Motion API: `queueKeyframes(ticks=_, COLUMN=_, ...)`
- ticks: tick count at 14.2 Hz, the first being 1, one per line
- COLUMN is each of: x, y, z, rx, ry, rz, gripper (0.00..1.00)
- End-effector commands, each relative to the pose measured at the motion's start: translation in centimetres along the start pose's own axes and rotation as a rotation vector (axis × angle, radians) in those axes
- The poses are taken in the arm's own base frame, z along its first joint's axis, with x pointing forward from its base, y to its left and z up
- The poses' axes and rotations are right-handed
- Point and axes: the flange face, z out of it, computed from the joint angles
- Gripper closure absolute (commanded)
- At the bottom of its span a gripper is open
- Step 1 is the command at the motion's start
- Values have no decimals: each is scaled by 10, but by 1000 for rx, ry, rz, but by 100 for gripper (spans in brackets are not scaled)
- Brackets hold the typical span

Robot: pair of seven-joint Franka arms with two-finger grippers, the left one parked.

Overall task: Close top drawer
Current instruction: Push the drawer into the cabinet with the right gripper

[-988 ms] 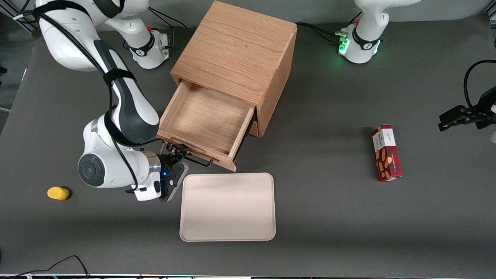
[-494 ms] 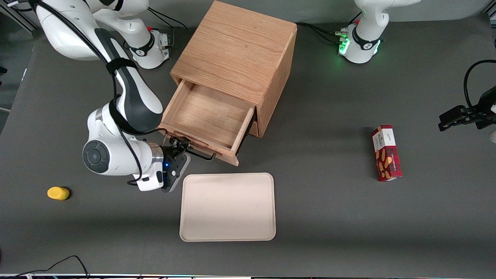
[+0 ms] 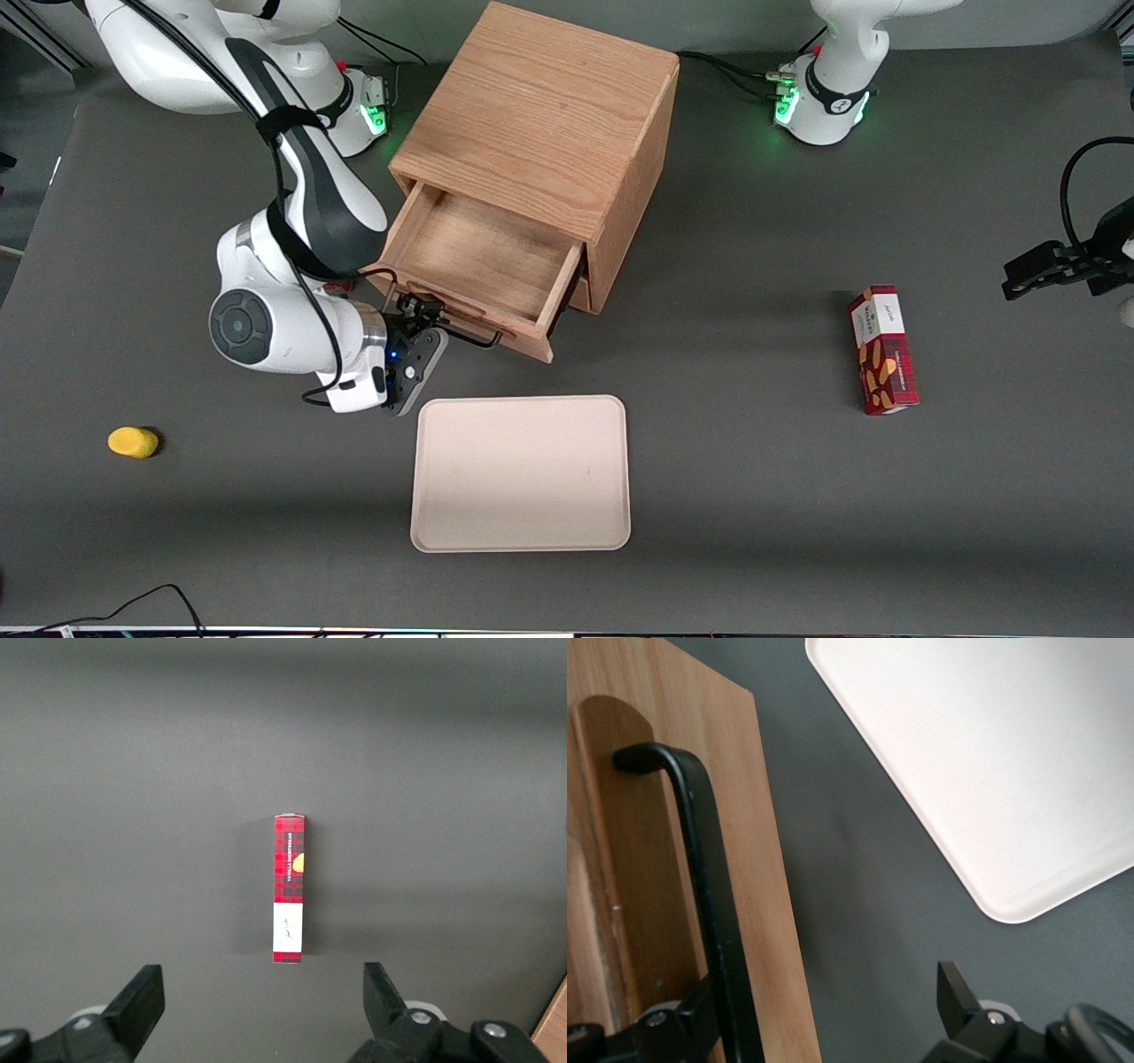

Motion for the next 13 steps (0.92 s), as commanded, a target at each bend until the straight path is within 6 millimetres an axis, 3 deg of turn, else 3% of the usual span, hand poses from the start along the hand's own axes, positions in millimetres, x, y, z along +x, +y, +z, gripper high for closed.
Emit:
queueKeyframes(ticks=1, x=-6, y=-26, z=1, rx=-1, ry=6, rz=20, gripper=0)
queueKeyframes(ticks=13, x=-10, y=-80, z=14, rx=-19, ry=-16, rz=-4, gripper=0)
